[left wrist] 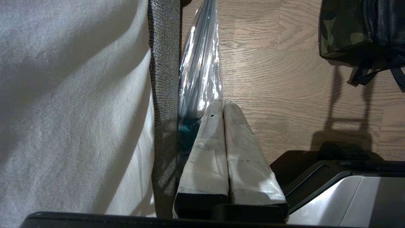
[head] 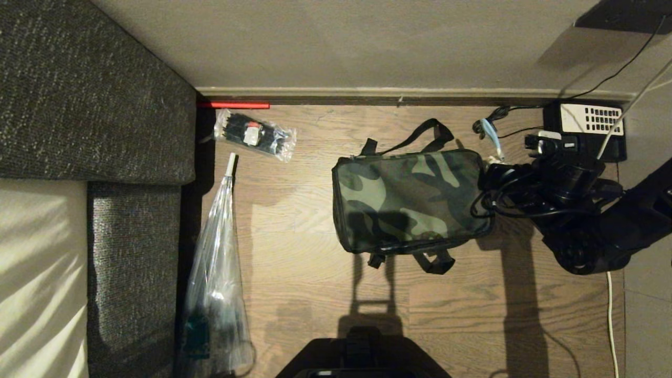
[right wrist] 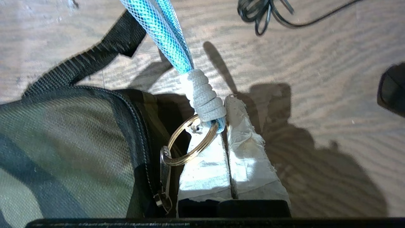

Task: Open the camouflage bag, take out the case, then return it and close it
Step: Open the top of the storage box

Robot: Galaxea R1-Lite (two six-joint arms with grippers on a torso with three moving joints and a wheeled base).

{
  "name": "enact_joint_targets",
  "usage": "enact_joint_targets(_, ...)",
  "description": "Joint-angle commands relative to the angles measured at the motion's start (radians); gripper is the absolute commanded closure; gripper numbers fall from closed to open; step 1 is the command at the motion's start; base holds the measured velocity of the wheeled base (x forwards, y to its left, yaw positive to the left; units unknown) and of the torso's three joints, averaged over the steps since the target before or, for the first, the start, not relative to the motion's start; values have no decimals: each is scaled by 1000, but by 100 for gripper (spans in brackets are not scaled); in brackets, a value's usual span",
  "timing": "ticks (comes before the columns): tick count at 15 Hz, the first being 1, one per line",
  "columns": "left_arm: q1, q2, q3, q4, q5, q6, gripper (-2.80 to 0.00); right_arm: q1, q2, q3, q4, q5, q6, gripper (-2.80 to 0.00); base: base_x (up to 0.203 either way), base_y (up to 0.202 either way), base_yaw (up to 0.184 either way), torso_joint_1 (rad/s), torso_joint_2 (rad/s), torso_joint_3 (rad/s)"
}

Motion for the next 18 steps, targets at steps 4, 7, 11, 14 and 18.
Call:
enact_joint_targets(4, 0, 0, 0, 0, 0, 0, 0, 0, 11, -47, -4, -1, 2, 0, 0, 0, 0, 0, 0, 0)
enact_joint_targets(7, 0, 0, 0, 0, 0, 0, 0, 0, 17, -72, 1, -1, 2, 0, 0, 0, 0, 0, 0, 0)
enact_joint_targets(11, 0, 0, 0, 0, 0, 0, 0, 1, 25, -97, 5, -1, 3, 0, 0, 0, 0, 0, 0, 0)
enact_joint_targets(14, 0, 0, 0, 0, 0, 0, 0, 2, 37, -115, -1, 1, 2, 0, 0, 0, 0, 0, 0, 0)
enact_joint_targets(18, 0, 0, 0, 0, 0, 0, 0, 0, 47, -152, -3, 10, 2, 0, 0, 0, 0, 0, 0, 0)
